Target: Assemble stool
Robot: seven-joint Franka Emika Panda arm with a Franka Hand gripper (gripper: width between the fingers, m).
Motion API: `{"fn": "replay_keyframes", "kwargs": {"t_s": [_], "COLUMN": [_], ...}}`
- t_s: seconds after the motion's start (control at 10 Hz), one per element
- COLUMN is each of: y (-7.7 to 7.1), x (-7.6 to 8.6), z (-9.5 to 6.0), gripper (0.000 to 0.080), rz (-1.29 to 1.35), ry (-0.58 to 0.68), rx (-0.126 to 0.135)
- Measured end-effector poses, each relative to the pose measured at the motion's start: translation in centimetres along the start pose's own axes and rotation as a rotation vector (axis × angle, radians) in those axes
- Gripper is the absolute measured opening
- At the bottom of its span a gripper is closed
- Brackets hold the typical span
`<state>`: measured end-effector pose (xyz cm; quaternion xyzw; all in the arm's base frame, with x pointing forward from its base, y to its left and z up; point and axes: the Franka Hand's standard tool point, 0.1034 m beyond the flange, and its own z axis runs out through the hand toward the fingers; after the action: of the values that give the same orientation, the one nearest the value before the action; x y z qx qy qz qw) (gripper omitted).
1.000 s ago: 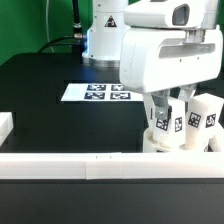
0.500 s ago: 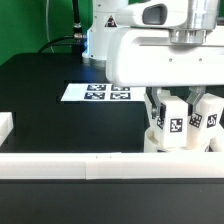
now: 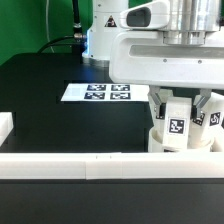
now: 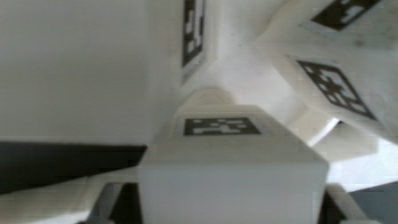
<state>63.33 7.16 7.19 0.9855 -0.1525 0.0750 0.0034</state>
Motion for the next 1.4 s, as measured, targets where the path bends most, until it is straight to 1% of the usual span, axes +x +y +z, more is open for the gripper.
{"fn": "replay_keyframes", "kwargs": {"t_s": [0.1, 0.2, 0.3, 0.5, 0.7, 1.1, 1.4], "y": [0.0, -0.1, -0.3, -0.8, -0.6, -0.2, 0.3], "x": [0.0, -0.1, -0.3, -0.7, -0.6, -0.4, -0.5], "z": [0.0, 0.0, 0.0, -0.1, -0.1, -0.1, -0.3], "gripper": [0.034, 0.034, 0.034, 0.034, 0.034, 0.034, 0.034], "rz": [0.061, 0.182, 0.328, 0.587, 0.691, 0.893, 1.235], "ry": [0.0, -0.001, 0.002, -0.008, -0.003, -0.006, 0.003], "rx": [0.001, 0.012, 0.031, 0.047, 0.038, 0.042, 0.051]}}
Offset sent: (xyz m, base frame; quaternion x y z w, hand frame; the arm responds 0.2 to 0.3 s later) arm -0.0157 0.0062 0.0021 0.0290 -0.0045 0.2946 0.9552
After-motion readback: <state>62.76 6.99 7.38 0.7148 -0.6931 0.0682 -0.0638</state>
